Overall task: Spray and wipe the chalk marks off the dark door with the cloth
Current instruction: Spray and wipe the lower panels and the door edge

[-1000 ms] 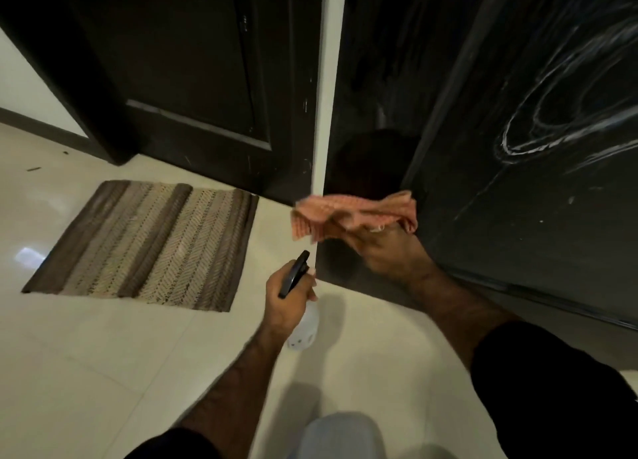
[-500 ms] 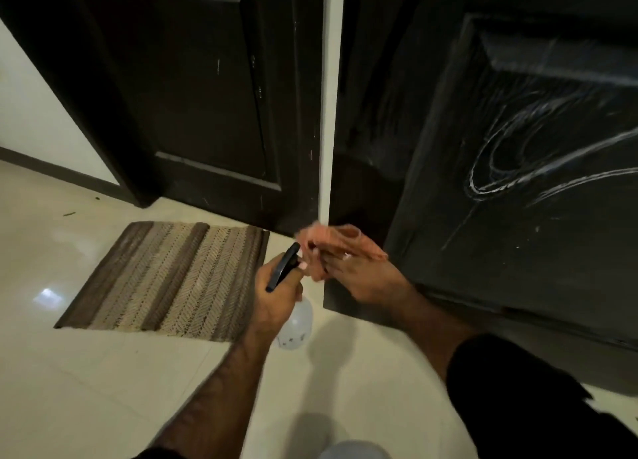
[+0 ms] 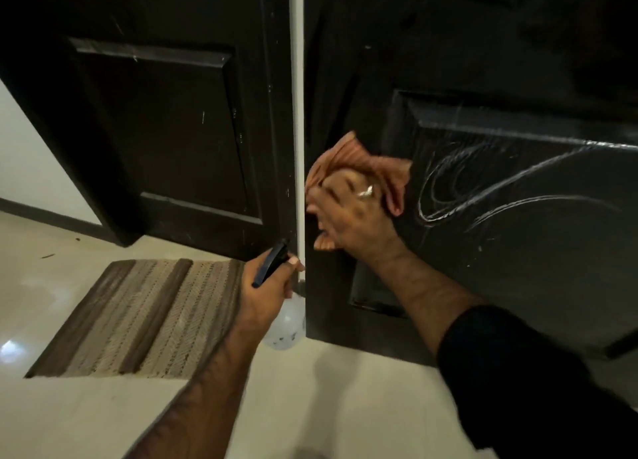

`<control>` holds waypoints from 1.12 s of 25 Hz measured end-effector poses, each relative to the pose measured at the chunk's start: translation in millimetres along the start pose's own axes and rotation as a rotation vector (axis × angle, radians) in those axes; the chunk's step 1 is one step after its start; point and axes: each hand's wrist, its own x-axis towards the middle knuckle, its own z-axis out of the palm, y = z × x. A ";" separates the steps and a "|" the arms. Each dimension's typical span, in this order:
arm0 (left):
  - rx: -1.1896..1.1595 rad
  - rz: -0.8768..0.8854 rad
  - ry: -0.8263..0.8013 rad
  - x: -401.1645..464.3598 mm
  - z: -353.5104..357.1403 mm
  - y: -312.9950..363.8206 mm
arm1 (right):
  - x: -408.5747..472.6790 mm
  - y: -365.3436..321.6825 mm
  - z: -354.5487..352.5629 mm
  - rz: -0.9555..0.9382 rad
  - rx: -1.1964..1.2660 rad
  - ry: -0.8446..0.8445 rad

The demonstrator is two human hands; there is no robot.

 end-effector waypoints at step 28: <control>-0.136 0.137 -0.080 18.1 -42.7 146.9 | 54.5 50.1 -70.0 -0.246 0.010 -0.170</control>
